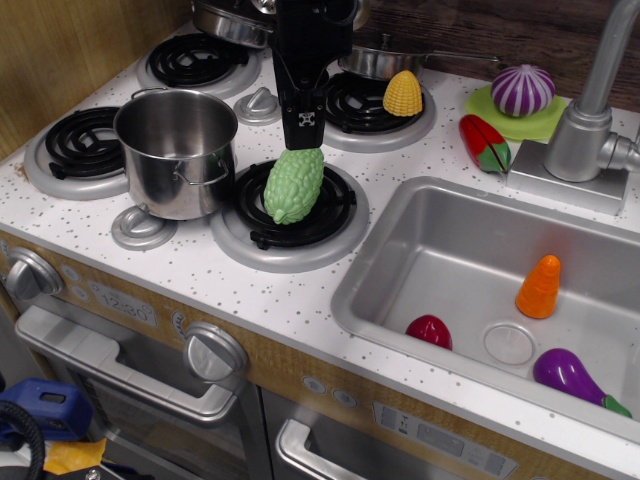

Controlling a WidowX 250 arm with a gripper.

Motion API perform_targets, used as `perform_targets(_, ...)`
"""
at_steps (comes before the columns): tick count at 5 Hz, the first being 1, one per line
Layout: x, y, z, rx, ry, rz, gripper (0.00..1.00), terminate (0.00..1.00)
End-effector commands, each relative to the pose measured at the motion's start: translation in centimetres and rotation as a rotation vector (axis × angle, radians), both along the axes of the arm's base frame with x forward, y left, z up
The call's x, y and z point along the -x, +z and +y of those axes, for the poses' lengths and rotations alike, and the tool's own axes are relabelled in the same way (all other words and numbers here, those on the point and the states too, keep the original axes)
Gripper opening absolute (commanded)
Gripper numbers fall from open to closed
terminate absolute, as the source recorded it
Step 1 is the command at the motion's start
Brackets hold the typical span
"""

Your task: Put green squash in pot or pan

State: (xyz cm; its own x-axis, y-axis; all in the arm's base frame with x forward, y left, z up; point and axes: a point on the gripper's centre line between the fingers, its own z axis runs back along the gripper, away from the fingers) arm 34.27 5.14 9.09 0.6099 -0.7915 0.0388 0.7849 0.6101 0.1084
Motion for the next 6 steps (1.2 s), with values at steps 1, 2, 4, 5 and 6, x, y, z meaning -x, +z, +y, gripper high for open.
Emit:
perform_targets(1, 0.0, 0.0, 0.0, 0.0, 0.0, 0.0, 1.0, 0.0)
perform_targets(2, 0.1, 0.2, -0.4, -0.025, 0.117, -0.022, 1.0, 0.0)
perform_targets(4, 1.2, 1.2, -0.9, -0.009, 0.331, -0.054, 1.0, 0.0)
perform_targets(5, 1.2, 1.5, -0.3, 0.004, 0.452, -0.08, 1.0, 0.0)
perform_targets(6, 1.0, 1.2, -0.2, 0.053, 0.516, -0.097, 1.0, 0.0)
